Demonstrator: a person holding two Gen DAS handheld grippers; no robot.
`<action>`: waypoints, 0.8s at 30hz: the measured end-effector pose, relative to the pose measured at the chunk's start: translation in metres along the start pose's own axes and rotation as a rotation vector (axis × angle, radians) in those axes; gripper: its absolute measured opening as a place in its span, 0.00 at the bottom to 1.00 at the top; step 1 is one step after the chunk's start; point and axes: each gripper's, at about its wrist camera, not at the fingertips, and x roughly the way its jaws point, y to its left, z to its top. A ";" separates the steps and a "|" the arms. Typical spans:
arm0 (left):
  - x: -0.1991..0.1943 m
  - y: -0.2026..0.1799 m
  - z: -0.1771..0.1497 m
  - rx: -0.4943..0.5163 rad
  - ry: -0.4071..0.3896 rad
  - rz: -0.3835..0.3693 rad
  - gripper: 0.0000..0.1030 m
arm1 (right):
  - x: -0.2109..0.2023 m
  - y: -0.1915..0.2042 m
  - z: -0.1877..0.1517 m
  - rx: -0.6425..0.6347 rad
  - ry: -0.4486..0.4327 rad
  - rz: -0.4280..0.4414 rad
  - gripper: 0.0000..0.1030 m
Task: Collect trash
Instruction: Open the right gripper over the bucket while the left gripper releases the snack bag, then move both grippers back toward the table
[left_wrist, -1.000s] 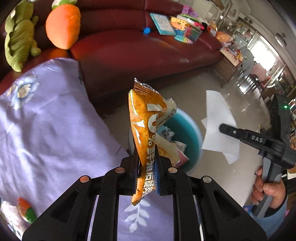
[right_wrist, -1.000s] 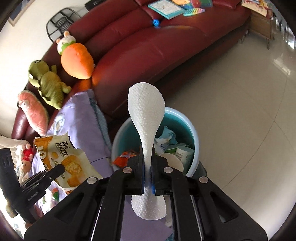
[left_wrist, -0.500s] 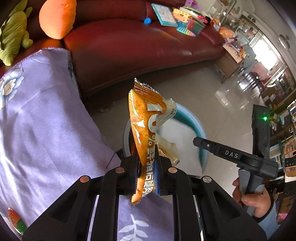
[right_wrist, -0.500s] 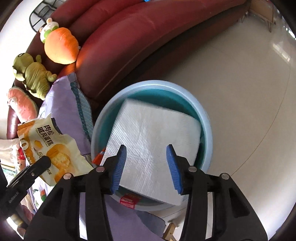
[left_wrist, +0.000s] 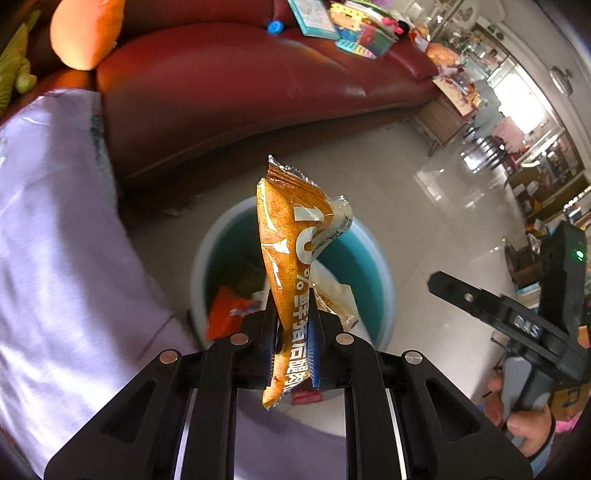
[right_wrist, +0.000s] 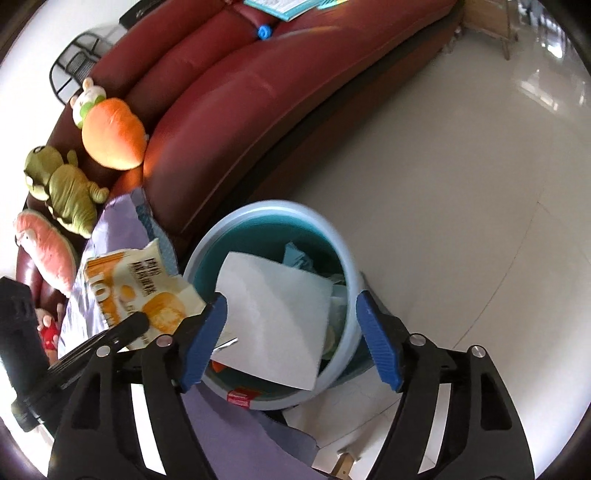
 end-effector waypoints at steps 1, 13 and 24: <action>0.004 -0.002 0.002 -0.004 0.005 -0.009 0.14 | -0.003 -0.002 0.001 0.003 -0.004 -0.005 0.67; 0.051 -0.010 0.022 -0.114 0.025 -0.080 0.83 | -0.020 -0.029 0.003 0.034 -0.026 -0.077 0.67; 0.013 0.003 -0.001 -0.092 -0.004 -0.006 0.88 | -0.012 0.000 -0.004 -0.013 0.007 -0.057 0.72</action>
